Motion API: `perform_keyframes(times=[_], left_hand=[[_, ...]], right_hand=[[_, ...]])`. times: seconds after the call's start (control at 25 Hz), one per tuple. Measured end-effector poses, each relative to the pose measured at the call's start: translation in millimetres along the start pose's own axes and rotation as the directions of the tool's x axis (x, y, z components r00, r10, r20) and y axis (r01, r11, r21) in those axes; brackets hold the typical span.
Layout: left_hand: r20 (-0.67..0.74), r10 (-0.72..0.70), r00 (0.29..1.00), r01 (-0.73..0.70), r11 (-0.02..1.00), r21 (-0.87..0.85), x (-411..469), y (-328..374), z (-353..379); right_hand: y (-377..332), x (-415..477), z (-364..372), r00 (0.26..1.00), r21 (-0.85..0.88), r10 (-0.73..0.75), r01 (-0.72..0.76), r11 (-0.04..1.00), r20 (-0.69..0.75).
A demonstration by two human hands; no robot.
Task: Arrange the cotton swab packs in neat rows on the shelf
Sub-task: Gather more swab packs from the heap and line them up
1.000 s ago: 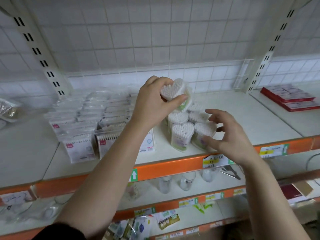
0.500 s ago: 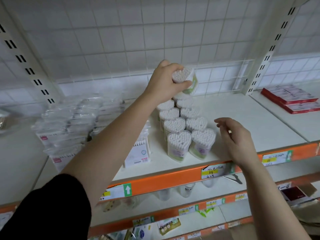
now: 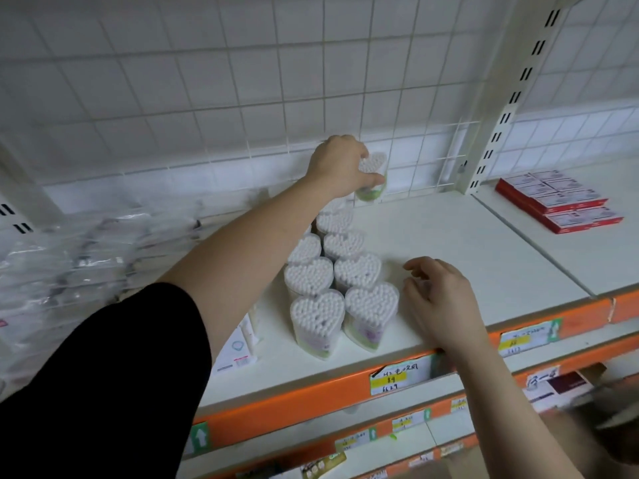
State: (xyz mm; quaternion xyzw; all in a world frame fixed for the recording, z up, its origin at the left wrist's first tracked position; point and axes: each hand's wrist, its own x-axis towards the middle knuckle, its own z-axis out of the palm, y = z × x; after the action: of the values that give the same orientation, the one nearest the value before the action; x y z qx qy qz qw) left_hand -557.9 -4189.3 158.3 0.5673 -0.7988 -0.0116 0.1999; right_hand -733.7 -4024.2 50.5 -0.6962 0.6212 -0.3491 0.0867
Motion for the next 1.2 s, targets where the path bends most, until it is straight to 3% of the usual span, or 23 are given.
perform_keyframes(times=[0.16,0.44,0.84,1.0,1.2], left_hand=[[0.099,-0.028,0.995,0.005,0.974,0.226,4.7,7.8,12.9],[0.152,-0.165,0.975,0.083,0.895,0.438,8.5,17.6,11.5],[0.124,-0.096,0.988,0.047,0.935,0.351,1.7,7.6,10.1],[0.009,-0.017,1.0,0.014,0.956,0.292,-6.3,4.9,3.4],[-0.162,0.092,0.983,-0.044,0.96,0.275,-28.4,-3.7,-19.3]], right_hand=[[1.7,-0.1,1.9,1.0,-0.004,0.009,-0.009,1.0,-0.006],[0.6,0.3,0.2,1.0,0.002,0.015,-0.015,1.0,0.004],[-0.4,-0.5,-2.0,0.999,0.042,0.047,-0.048,0.998,0.009],[-5.1,1.1,-6.9,0.999,0.1,0.05,-0.05,0.994,0.008],[-35.3,6.8,-21.3,0.986,0.141,-0.027,0.051,0.989,-0.164]])
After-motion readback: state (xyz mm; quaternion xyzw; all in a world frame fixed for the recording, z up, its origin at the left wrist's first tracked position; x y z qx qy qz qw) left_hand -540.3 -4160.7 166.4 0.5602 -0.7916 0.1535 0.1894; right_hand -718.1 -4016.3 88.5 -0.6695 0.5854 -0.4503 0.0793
